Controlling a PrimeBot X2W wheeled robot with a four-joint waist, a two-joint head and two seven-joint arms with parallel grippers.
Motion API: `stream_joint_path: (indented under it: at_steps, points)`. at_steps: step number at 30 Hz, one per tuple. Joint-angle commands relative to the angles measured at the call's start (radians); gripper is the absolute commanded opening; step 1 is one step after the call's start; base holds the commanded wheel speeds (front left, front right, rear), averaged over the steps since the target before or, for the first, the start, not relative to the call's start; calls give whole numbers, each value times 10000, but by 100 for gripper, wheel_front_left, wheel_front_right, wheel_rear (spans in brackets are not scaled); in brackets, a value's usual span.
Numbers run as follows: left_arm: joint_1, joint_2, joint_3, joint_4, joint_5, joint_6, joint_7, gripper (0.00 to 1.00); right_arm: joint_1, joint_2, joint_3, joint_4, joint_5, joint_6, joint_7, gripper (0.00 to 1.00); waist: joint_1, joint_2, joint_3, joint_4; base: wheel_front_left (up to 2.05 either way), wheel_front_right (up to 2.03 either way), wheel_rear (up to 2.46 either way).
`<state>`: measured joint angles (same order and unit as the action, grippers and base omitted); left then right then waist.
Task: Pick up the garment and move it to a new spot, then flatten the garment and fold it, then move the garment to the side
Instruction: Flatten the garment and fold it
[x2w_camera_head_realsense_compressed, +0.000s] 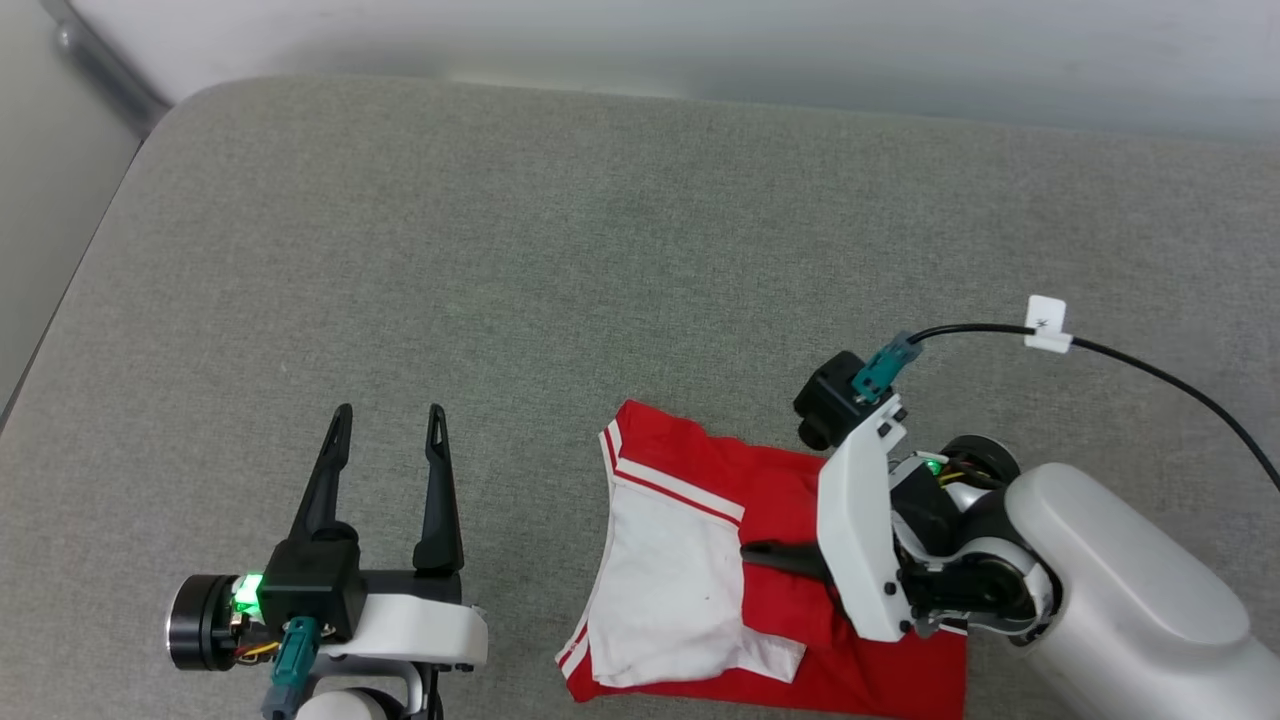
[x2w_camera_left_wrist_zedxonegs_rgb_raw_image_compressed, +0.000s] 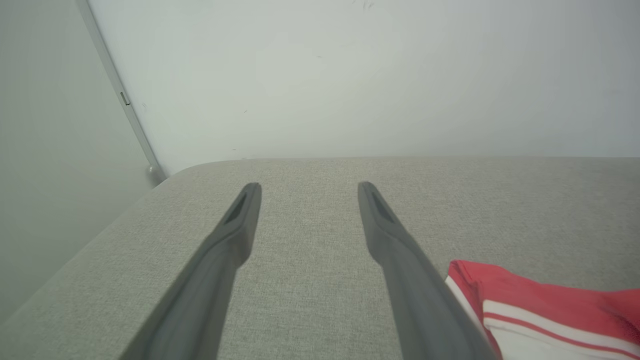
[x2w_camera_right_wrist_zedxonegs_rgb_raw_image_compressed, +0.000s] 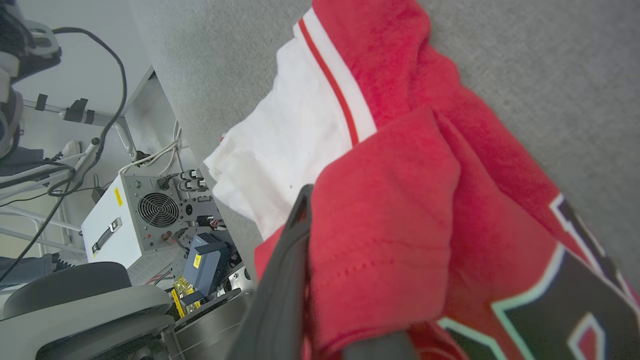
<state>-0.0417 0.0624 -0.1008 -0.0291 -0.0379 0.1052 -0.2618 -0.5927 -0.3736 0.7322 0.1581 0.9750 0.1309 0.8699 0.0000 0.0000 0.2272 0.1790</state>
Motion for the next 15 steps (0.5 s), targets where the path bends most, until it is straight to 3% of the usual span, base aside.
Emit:
stream_joint_path:
  at_steps: [1,7,8,9,15]
  points:
    - [-136,-6,-25,8,31,-49,-41,100,-165,72,83,109,-53,-2,-102,0,0,0,46,35,0,0,0]
    - [-240,-56,33,94,-31,-44,-41,100,-486,182,1005,1013,-321,-2,-869,0,0,0,106,69,0,0,0]
    - [-229,-61,56,110,-33,-39,-41,100,-525,162,1068,1091,-342,-4,-1075,41,0,0,84,56,0,0,0]
    - [-205,-69,74,128,-33,-35,-41,100,-590,127,1132,1109,-373,-2,-1300,100,0,0,44,38,0,0,0]
    - [124,-79,306,175,18,-89,-41,100,-690,-548,1250,199,-346,-4,-2904,100,0,0,-390,-199,0,0,0]
